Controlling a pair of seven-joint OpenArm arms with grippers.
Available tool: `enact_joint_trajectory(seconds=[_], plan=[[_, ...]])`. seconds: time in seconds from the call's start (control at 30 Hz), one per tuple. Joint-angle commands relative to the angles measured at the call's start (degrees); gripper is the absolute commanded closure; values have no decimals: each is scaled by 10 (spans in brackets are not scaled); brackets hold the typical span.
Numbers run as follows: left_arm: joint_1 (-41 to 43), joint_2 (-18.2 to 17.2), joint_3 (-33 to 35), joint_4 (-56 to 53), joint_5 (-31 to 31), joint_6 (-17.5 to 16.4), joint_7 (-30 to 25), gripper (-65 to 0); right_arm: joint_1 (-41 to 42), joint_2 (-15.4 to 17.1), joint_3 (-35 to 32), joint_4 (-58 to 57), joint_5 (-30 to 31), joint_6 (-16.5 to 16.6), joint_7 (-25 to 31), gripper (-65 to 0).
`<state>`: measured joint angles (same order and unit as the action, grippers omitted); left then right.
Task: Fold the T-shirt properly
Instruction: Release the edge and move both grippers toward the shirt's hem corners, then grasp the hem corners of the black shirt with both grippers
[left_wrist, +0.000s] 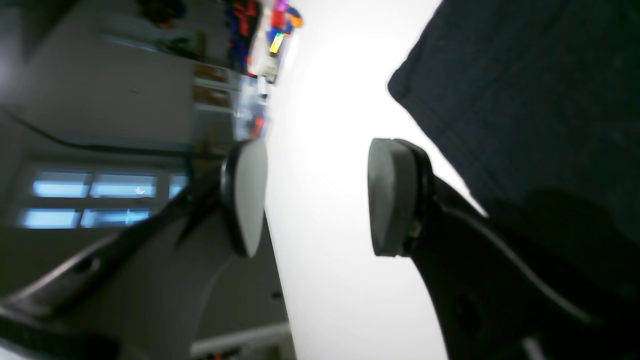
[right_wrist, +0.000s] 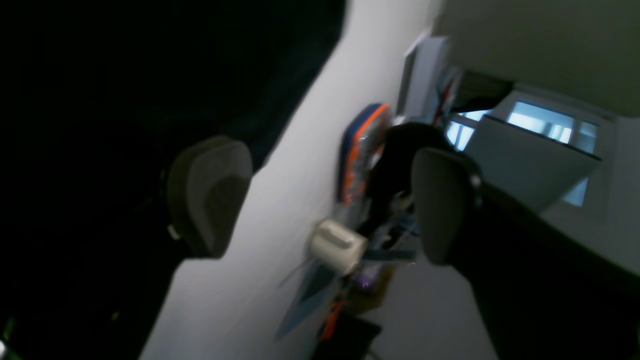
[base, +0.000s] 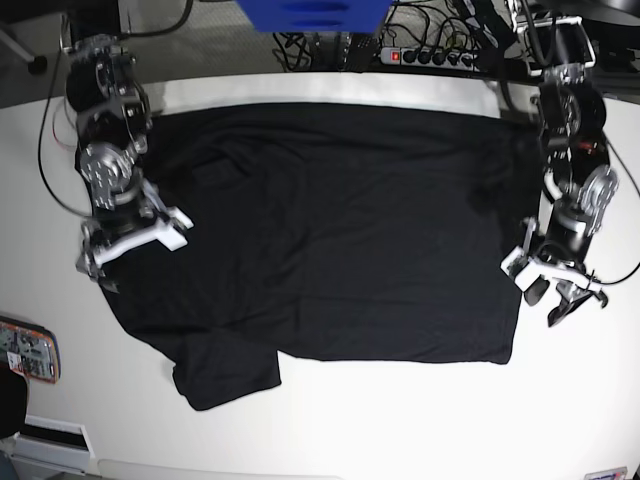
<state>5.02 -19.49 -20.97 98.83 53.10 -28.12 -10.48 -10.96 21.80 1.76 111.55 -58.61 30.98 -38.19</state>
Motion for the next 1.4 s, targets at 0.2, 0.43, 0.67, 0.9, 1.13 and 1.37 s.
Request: enact_joint_trajectory(seconds=[0.2,0.43,0.67,0.9,1.13,1.37], plan=[[-131,26,29,-120,-6,14,60,-309,92,-35,-2,5,114,-6,-4,-520],[-248,43,62,-231,-37,14,120,-312,114,-42,-15,4,193,-6,-75,-520],[-376,50,62,-361,-211,14,253,-313,111,-44,-19,4,201,-6,-82,-519],[-488,16,61,-566,-365,14,287,-311,109,-66,-21,5,201,-6,-81,-519],[-563,-30,65,-750,-395,14,196,-311,103,-73,-21,5,201,-6,-81,-519],[-540,-54,64,-849,-376,14,110,-311,33,-75,-20,5,201,-6,-77,-519]])
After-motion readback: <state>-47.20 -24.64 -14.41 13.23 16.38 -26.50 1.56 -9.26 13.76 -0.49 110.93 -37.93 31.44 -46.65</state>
